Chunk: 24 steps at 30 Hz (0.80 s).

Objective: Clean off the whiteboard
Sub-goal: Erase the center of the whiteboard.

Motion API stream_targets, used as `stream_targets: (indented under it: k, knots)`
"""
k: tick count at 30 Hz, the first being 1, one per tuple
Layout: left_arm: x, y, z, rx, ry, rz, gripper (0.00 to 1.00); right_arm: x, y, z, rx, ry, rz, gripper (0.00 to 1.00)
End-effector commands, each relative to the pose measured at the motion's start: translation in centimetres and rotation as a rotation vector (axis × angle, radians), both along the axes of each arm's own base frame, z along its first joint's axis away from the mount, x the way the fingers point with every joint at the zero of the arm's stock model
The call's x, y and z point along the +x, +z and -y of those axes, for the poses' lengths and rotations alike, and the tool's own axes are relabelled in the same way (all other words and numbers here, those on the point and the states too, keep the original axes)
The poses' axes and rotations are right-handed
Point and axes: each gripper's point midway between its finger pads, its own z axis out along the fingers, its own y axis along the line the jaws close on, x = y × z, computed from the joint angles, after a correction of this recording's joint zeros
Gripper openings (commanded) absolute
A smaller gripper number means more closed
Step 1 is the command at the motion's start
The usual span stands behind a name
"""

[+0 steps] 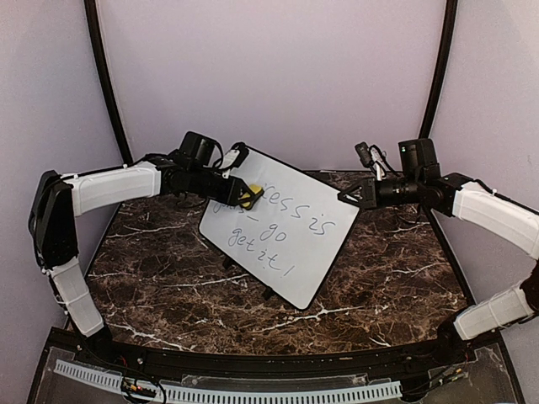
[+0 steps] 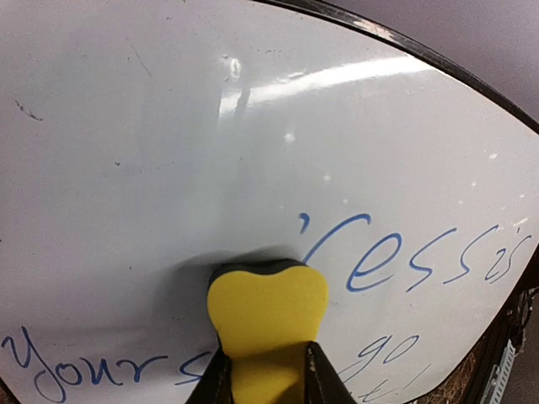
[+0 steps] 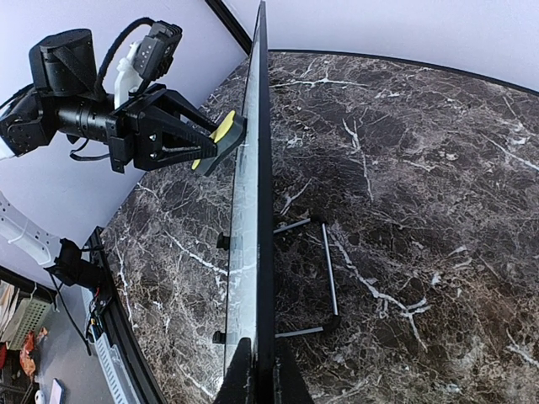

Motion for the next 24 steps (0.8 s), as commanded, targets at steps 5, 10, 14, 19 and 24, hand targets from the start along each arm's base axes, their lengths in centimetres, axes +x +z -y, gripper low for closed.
stream_targets:
  k: [5,10,14,19,24]
  knots:
    - [-0.6,-0.9,-0.3,0.03,0.0,-0.02,0.12,-1.4,2.5,-2.1,0.02,0.154,0.178,0.0]
    - [1.2,0.5,1.1,0.013,-0.004,0.009,0.12,-1.4,2.5,-2.1,0.02,0.153,0.178,0.0]
    - [2.2,1.7,1.9,-0.002,-0.014,0.025,0.12,-1.4,2.5,-2.1,0.018,0.152,0.177,0.0]
    - [1.4,1.0,1.9,0.004,-0.024,-0.002,0.12,-1.4,2.4,-2.1,0.017,0.151,0.179,0.0]
    - [-0.8,-1.6,0.8,0.031,-0.027,-0.056,0.12,-1.3,2.2,-2.2,0.015,0.152,0.174,0.0]
